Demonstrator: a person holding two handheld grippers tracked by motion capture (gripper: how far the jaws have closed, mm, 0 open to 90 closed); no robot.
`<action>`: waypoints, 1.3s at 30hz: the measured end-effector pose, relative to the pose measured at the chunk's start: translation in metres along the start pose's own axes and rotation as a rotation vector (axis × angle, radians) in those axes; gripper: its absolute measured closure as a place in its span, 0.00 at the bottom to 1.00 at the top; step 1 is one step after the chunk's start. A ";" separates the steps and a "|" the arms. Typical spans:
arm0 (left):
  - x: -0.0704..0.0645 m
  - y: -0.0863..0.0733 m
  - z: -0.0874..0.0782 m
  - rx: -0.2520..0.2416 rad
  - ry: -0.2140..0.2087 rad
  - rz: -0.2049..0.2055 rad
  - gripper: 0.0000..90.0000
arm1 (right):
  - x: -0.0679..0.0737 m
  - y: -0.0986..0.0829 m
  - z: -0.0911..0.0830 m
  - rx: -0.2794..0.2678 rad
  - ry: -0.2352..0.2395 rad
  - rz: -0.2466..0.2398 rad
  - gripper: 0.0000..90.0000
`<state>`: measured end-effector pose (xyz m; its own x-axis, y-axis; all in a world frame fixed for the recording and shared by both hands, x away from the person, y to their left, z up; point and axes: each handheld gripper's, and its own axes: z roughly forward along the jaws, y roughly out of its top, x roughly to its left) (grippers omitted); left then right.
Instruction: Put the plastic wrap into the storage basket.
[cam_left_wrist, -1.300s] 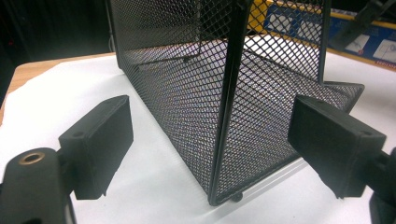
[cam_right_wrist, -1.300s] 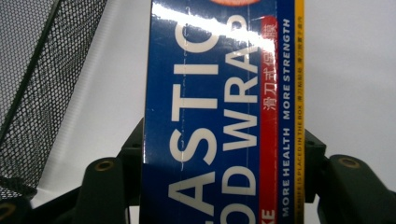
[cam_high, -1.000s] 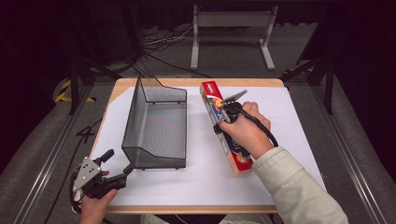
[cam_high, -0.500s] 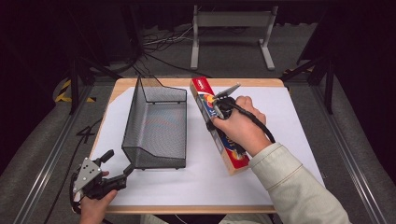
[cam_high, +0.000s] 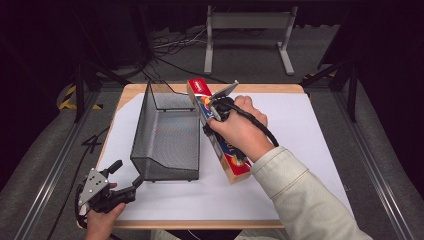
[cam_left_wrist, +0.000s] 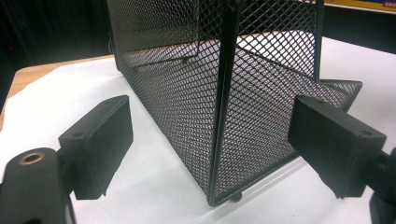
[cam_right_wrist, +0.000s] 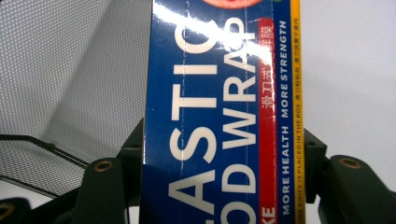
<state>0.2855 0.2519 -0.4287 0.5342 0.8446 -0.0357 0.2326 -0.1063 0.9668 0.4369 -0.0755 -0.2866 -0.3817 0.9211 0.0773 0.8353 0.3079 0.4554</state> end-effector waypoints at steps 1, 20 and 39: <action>0.000 0.000 0.000 -0.001 -0.001 0.001 0.17 | 0.003 0.002 0.000 0.001 -0.003 -0.001 0.46; 0.000 0.002 0.004 -0.007 -0.010 0.011 0.17 | 0.034 0.027 0.013 0.013 -0.027 0.060 0.46; 0.000 0.003 0.005 -0.011 -0.017 0.011 0.17 | 0.055 0.034 0.038 0.047 -0.060 0.120 0.46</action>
<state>0.2904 0.2493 -0.4273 0.5502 0.8345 -0.0294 0.2177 -0.1093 0.9699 0.4594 -0.0054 -0.3010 -0.2545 0.9642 0.0744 0.8918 0.2042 0.4037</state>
